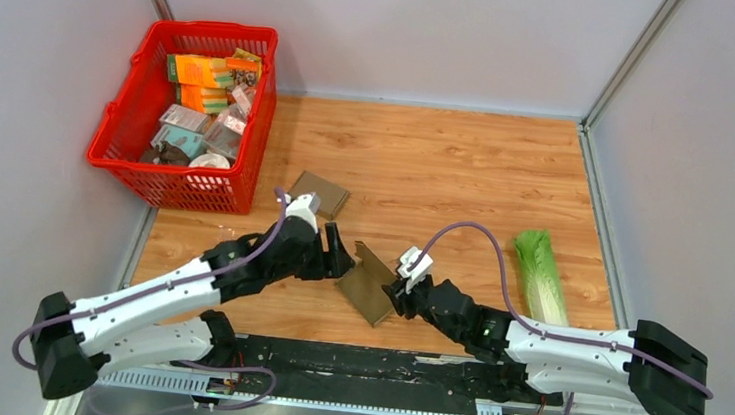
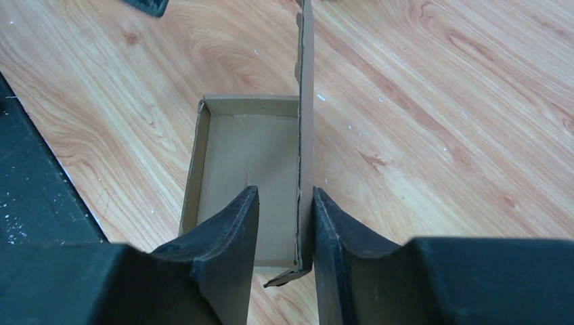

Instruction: Fold the paper box

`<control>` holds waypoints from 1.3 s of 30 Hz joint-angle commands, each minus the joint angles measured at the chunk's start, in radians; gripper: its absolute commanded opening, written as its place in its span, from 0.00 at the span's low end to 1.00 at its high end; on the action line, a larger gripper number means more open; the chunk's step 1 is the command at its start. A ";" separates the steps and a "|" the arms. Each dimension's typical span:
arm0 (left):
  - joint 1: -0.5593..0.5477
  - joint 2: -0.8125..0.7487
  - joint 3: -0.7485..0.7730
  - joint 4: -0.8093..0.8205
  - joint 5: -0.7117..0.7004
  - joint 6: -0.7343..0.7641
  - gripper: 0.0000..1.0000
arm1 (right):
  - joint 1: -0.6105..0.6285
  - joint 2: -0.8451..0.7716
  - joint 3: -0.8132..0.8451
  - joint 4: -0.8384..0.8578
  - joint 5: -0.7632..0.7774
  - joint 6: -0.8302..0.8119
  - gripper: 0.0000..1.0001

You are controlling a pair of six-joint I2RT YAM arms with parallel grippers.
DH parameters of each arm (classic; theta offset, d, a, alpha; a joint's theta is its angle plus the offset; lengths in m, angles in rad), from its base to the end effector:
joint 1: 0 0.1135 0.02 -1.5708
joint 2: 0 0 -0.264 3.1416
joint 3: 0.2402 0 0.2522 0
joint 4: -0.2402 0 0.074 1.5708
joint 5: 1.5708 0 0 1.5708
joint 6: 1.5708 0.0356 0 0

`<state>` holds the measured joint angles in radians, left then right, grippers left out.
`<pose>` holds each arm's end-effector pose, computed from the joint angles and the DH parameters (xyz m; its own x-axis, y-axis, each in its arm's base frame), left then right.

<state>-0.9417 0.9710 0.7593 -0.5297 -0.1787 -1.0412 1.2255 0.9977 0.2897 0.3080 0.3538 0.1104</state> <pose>0.1249 -0.1608 0.2650 -0.8209 -0.3153 -0.4762 0.0201 0.8173 -0.5758 0.0796 0.1848 0.1798 -0.2164 -0.2961 -0.9303 -0.7554 0.6544 -0.0326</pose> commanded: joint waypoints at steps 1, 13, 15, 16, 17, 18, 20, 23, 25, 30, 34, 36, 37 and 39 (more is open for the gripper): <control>0.001 -0.144 -0.189 0.414 0.016 0.391 0.76 | -0.006 -0.004 0.011 0.059 -0.029 -0.026 0.39; 0.070 0.012 -0.137 0.610 0.200 0.943 0.83 | -0.084 -0.067 0.051 -0.105 -0.246 0.005 0.45; 0.096 0.066 -0.127 0.614 0.228 0.999 0.83 | -0.084 -0.083 0.052 -0.125 -0.254 0.018 0.45; 0.110 0.083 -0.133 0.643 0.287 1.013 0.83 | -0.083 -0.093 0.051 -0.129 -0.254 0.032 0.46; 0.136 0.115 -0.133 0.648 0.304 1.027 0.83 | -0.086 -0.105 0.054 -0.135 -0.253 0.037 0.47; 0.148 0.133 -0.130 0.651 0.327 1.041 0.82 | -0.086 -0.110 0.057 -0.156 -0.248 0.044 0.47; 0.179 0.191 -0.121 0.671 0.393 1.040 0.80 | -0.084 -0.120 0.074 -0.179 -0.228 0.063 0.48; 0.184 0.270 -0.074 0.645 0.490 1.072 0.76 | -0.086 -0.126 0.088 -0.210 -0.225 0.077 0.49; 0.184 0.313 -0.057 0.660 0.551 1.067 0.74 | -0.086 -0.125 0.086 -0.202 -0.223 0.077 0.50; 0.184 0.371 -0.035 0.662 0.591 1.057 0.55 | -0.087 -0.079 0.106 -0.205 -0.181 0.081 0.47; 0.182 0.342 -0.055 0.665 0.544 1.047 0.42 | -0.087 -0.035 0.111 -0.173 -0.116 0.103 0.42; 0.184 0.324 -0.081 0.681 0.506 1.006 0.36 | -0.087 -0.013 0.124 -0.147 -0.090 0.110 0.41; 0.182 0.308 -0.090 0.691 0.495 0.997 0.27 | -0.087 0.011 0.132 -0.145 -0.075 0.117 0.40; 0.178 0.290 -0.121 0.718 0.464 0.960 0.18 | -0.087 0.033 0.150 -0.147 -0.015 0.127 0.39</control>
<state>-0.7578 1.3243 0.6735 0.1093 0.3290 -0.0326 1.1419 0.9939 0.3740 0.1078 0.2195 0.2024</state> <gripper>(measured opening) 0.253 0.405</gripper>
